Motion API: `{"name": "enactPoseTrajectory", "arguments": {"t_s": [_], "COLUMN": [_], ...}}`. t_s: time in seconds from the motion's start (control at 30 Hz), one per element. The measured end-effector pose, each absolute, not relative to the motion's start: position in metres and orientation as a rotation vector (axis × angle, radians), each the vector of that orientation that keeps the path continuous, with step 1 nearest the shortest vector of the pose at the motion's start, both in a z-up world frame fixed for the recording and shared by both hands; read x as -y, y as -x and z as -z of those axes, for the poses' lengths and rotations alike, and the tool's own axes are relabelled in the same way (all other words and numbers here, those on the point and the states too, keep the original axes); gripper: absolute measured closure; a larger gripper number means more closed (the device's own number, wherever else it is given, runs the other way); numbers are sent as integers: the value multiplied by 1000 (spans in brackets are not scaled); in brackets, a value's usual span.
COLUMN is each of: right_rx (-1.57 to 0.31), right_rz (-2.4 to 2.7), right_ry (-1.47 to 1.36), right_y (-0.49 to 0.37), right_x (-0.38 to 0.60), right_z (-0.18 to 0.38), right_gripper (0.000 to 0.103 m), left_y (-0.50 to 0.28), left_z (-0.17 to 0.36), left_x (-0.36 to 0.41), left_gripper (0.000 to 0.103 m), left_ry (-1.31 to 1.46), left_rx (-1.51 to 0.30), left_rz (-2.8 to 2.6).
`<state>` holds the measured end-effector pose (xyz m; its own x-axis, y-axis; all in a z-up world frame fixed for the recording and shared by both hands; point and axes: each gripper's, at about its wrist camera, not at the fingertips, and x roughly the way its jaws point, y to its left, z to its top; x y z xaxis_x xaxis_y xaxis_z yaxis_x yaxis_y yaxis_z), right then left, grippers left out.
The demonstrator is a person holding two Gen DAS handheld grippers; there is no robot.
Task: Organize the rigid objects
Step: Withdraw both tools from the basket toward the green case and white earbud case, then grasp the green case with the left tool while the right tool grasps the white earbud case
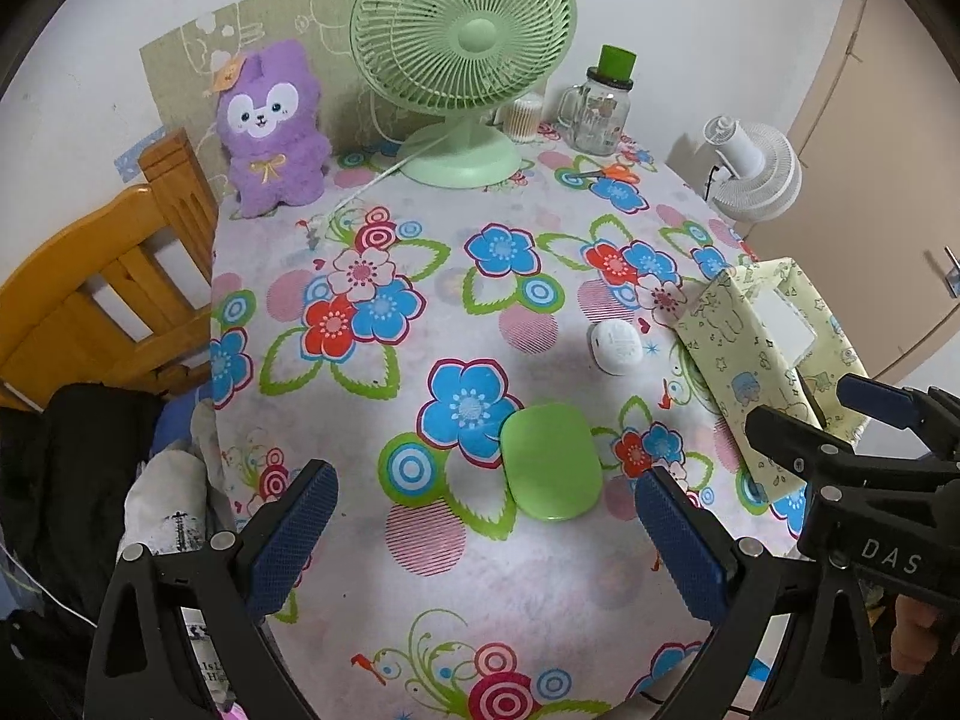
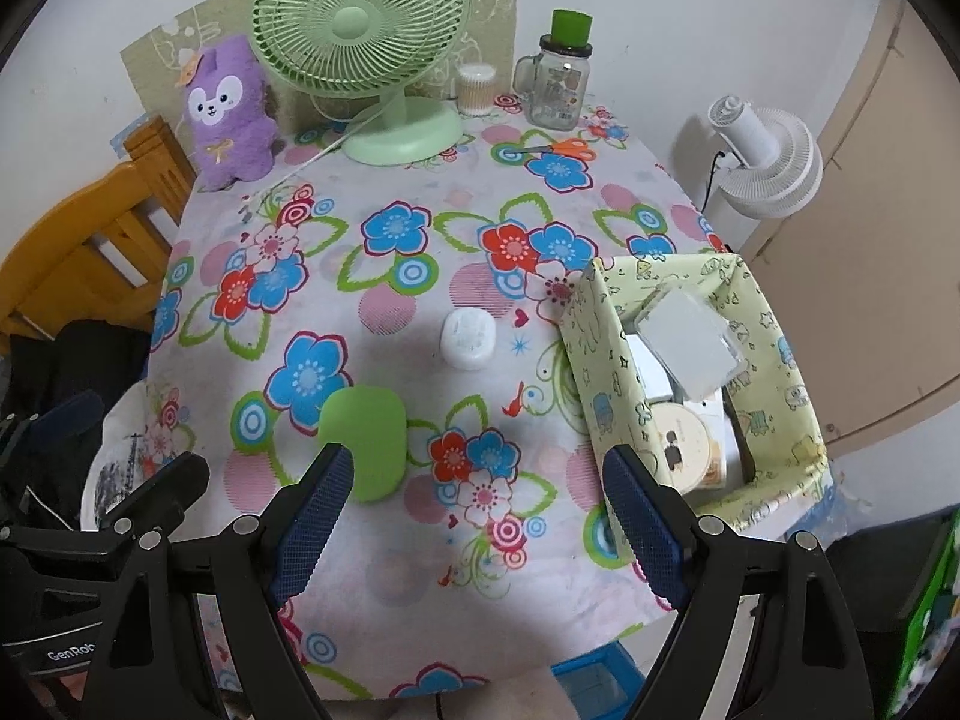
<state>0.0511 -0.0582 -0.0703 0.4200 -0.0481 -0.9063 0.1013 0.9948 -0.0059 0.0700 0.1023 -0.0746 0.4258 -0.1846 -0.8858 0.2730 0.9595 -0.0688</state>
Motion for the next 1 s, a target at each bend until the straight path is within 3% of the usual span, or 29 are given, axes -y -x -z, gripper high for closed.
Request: {"name": "enactPoseTrajectory", "arguments": {"t_s": [0.73,1.0], "right_rx": [-1223,-1249], "right_rz": [-48,-102], "right_ry": [-18,6], "right_y": [-125,-144], "right_x": [75,71], "right_z": [130,146], "right_gripper": [16,21], "left_y": [-111,-121], "left_z": [148,172], "left_x": [-63,-57], "left_gripper": [3,3], "left_ry": [-74,-28], "left_rx": [-1274,-1325], "left_rz": [229,202]}}
